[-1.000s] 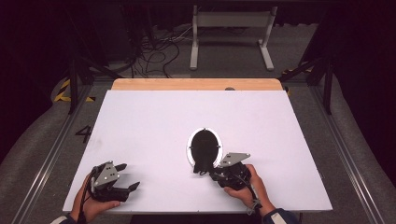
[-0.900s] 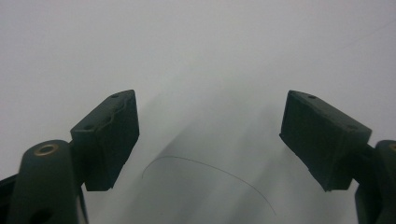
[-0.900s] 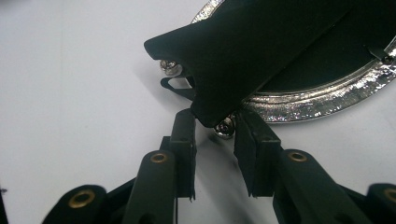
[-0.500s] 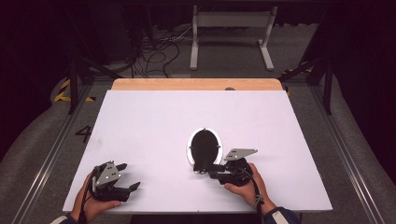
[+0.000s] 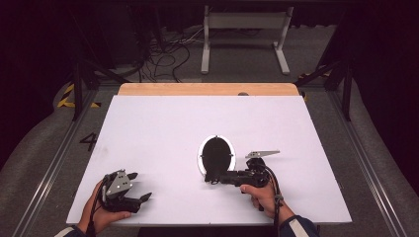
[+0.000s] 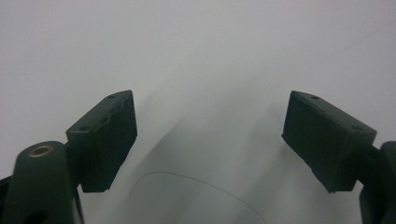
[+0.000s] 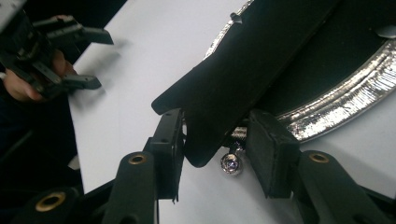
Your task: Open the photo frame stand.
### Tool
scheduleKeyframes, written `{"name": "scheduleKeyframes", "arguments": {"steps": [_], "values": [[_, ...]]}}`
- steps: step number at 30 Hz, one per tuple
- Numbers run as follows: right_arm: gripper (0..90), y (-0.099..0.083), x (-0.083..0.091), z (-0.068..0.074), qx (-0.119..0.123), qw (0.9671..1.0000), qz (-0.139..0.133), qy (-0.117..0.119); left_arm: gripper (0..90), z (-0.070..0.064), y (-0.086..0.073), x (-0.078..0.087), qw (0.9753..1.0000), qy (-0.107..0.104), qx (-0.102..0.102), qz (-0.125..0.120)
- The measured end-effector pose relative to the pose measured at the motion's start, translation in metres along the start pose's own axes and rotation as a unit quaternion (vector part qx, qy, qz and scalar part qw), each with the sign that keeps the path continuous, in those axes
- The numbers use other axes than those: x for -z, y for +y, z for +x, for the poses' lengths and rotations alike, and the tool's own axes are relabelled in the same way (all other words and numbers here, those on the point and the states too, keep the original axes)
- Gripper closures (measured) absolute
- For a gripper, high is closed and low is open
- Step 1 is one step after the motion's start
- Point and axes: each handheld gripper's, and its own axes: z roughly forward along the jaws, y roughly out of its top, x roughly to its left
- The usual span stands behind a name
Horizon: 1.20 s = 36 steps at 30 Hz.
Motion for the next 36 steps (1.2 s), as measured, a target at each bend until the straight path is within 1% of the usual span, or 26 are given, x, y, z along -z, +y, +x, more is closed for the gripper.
{"name": "scheduleKeyframes", "arguments": {"steps": [1,3,7,8,9,11,13,15,16,17,18,19,22,26,29,30,31,32,33,36], "values": [[57.5,0.0,0.0,-0.001,-0.007,1.0,-0.002,0.002,18.1,0.0,0.0,-0.001,1.0,0.0,-0.002,0.001],[58.2,0.001,0.0,-0.003,-0.031,0.9994,-0.003,0.012,18.1,0.0,0.001,-0.002,1.0,-0.001,-0.001,0.002],[58.6,0.002,-0.005,-0.005,-0.067,0.9973,0.002,0.031,18.0,-0.002,0.004,-0.004,1.0,-0.002,-0.005,0.002],[59.1,0.003,-0.006,-0.005,-0.072,0.9969,0.0,0.031,18.0,-0.002,0.004,-0.005,1.0,-0.003,-0.003,0.001],[59.8,0.004,-0.006,-0.006,-0.078,0.9964,-0.003,0.033,18.0,-0.002,0.006,-0.006,1.0,-0.004,-0.007,0.003],[58.4,0.007,-0.008,-0.008,-0.093,0.9945,-0.013,0.045,18.0,-0.002,0.008,-0.007,1.0,-0.004,-0.009,0.002],[57.6,0.008,-0.009,-0.008,-0.094,0.9943,-0.013,0.048,18.0,-0.001,0.011,-0.01,1.0,-0.006,-0.008,0.0],[55.1,0.009,-0.012,-0.008,-0.103,0.9931,-0.018,0.052,18.0,0.0,0.015,-0.012,0.9999,-0.006,-0.01,-0.003],[54.5,0.01,-0.013,-0.009,-0.104,0.993,-0.019,0.052,18.0,0.001,0.016,-0.013,0.9999,-0.007,-0.011,-0.004],[53.9,0.012,-0.016,-0.011,-0.119,0.9907,-0.024,0.061,18.0,0.002,0.019,-0.015,0.9999,-0.008,-0.01,-0.004],[53.9,0.012,-0.017,-0.012,-0.124,0.99,-0.029,0.062,18.0,0.002,0.02,-0.017,0.9999,-0.01,-0.009,-0.004],[53.9,0.012,-0.017,-0.012,-0.124,0.99,-0.029,0.062,18.0,0.002,0.02,-0.017,0.9999,-0.01,-0.009,-0.004],[54.4,0.015,-0.021,-0.016,-0.138,0.9872,-0.04,0.07,18.0,0.003,0.027,-0.023,0.9998,-0.014,-0.008,-0.008],[56.9,0.016,-0.022,-0.016,-0.133,0.9881,-0.037,0.068,18.9,0.005,0.04,-0.032,0.9995,-0.026,-0.006,-0.015],[60.4,0.016,-0.021,-0.018,-0.127,0.9888,-0.036,0.069,19.3,0.006,0.054,-0.044,0.9989,-0.041,-0.005,-0.021],[61.3,0.015,-0.021,-0.018,-0.124,0.9892,-0.037,0.07,19.6,0.006,0.059,-0.048,0.9988,-0.044,-0.005,-0.021],[62.6,0.016,-0.021,-0.018,-0.115,0.9902,-0.038,0.069,19.6,0.007,0.067,-0.055,0.9984,-0.051,-0.004,-0.024],[63.2,0.016,-0.021,-0.018,-0.112,0.9905,-0.038,0.071,19.5,0.007,0.067,-0.055,0.9984,-0.051,-0.004,-0.024],[63.2,0.016,-0.021,-0.018,-0.112,0.9905,-0.038,0.071,19.5,0.007,0.071,-0.059,0.998,-0.057,-0.001,-0.027],[65.2,0.016,-0.021,-0.017,-0.09,0.9923,-0.042,0.074,19.3,0.008,0.084,-0.071,0.9964,-0.078,0.008,-0.034]]}}
